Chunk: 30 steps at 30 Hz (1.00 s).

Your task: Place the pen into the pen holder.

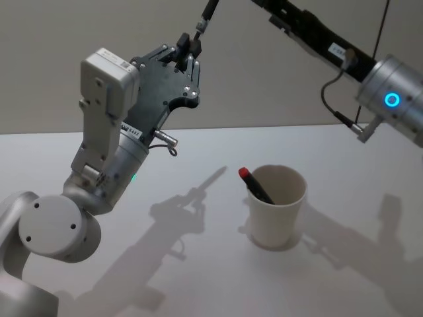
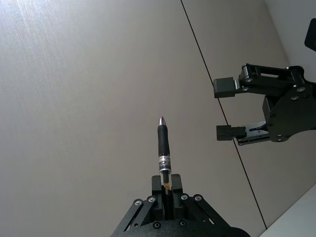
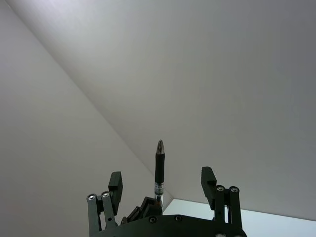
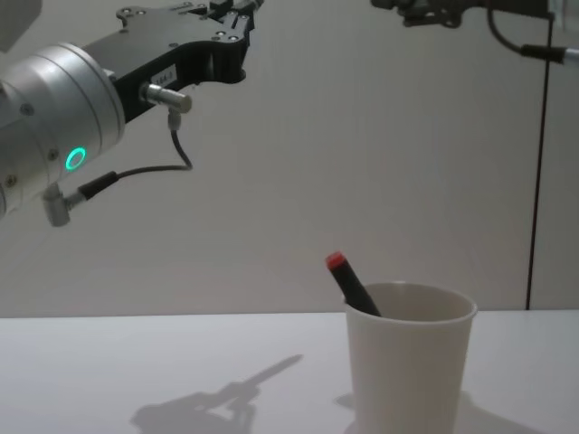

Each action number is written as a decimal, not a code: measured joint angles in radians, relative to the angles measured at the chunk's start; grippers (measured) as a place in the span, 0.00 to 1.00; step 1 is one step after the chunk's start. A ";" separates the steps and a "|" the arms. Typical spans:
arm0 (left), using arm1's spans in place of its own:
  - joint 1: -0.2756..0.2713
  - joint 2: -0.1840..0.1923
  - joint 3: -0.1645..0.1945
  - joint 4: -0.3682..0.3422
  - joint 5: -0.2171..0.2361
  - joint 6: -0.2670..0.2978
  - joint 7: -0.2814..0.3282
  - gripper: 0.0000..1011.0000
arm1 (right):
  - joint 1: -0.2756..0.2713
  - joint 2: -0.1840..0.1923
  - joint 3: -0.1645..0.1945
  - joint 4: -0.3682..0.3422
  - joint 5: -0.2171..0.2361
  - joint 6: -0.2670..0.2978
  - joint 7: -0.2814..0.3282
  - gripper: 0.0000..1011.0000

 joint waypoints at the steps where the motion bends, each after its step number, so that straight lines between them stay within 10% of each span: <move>1: 0.000 0.000 0.000 0.000 -0.001 0.000 0.000 0.11 | 0.005 -0.004 -0.004 0.007 -0.001 0.001 0.003 0.99; 30: 0.014 0.012 -0.021 0.011 -0.040 -0.023 -0.023 0.11 | 0.083 -0.078 -0.082 0.113 -0.044 -0.040 0.030 0.99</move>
